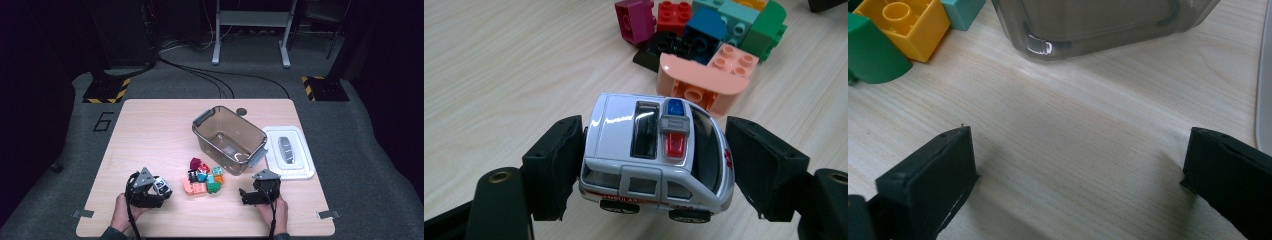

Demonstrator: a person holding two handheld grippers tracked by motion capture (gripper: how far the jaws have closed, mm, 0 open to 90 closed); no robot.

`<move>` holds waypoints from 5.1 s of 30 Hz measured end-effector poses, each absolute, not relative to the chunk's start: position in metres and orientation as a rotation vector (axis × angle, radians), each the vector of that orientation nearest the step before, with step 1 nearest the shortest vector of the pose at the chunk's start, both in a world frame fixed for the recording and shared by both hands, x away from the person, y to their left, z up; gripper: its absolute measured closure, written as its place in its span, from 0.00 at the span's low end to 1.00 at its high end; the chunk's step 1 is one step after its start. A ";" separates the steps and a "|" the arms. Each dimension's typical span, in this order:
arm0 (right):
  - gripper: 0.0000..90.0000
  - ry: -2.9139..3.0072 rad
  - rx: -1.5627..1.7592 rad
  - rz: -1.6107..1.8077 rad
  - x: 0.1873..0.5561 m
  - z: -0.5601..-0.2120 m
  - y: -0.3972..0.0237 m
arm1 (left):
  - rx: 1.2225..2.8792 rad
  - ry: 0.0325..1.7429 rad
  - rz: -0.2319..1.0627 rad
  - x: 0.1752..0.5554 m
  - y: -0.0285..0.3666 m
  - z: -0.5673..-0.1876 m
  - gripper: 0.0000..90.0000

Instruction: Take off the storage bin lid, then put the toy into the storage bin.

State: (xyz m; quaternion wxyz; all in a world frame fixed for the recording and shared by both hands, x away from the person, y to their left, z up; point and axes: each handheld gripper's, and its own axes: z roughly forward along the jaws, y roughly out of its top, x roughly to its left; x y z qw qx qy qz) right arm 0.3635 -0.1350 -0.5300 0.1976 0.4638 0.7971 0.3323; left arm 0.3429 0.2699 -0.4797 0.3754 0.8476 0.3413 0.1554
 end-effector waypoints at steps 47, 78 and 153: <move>0.00 2.230 1.295 0.930 0.364 -0.530 -0.135 | 2.151 0.765 0.389 0.434 0.223 -0.388 0.28; 0.00 2.231 1.295 0.930 0.364 -0.530 -0.135 | 2.167 0.720 0.396 0.480 0.174 -0.352 0.28; 0.00 2.228 1.303 0.938 0.363 -0.530 -0.135 | 2.242 0.790 0.348 0.503 0.120 -0.389 0.23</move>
